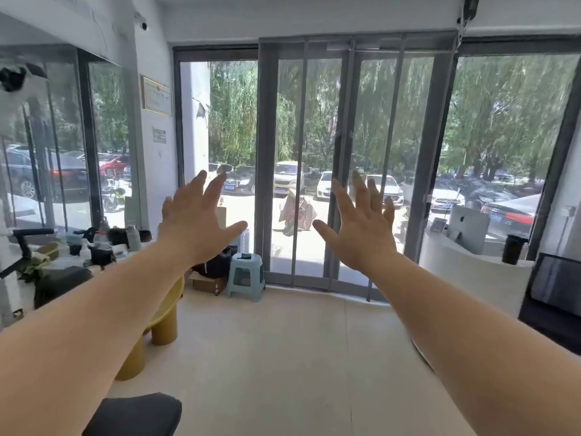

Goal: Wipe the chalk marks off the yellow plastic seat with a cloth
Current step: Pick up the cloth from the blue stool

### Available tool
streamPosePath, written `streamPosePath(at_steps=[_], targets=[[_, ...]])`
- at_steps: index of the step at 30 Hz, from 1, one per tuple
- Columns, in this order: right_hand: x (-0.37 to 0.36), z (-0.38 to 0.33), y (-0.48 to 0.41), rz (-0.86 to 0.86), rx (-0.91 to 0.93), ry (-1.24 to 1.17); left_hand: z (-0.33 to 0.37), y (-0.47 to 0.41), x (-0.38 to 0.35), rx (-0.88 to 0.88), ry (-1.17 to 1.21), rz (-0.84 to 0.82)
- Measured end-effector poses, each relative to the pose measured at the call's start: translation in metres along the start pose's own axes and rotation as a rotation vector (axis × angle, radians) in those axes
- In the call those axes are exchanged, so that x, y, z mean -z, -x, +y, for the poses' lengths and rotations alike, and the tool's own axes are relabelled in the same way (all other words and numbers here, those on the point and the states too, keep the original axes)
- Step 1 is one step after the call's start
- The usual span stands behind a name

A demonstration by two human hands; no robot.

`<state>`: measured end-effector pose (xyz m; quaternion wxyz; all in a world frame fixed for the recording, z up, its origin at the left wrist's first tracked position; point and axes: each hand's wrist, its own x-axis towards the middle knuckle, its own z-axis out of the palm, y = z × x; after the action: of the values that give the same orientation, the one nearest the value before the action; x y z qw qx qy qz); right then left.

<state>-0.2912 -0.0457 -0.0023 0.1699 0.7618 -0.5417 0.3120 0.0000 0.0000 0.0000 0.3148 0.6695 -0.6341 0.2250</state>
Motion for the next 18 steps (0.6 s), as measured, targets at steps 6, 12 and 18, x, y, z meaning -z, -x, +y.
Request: streamPosePath(at_steps=[6,12,18], targets=[[-0.098,-0.039,-0.081,-0.033,-0.046,-0.014,-0.07,-0.075,-0.089,-0.017,0.026,-0.068],[-0.191,-0.058,-0.159,-0.096,0.018,0.041,-0.141,-0.162,-0.183,-0.02,-0.04,-0.139],[-0.314,-0.028,-0.236,-0.195,-0.013,0.045,-0.182,-0.23,-0.292,-0.008,-0.096,-0.218]])
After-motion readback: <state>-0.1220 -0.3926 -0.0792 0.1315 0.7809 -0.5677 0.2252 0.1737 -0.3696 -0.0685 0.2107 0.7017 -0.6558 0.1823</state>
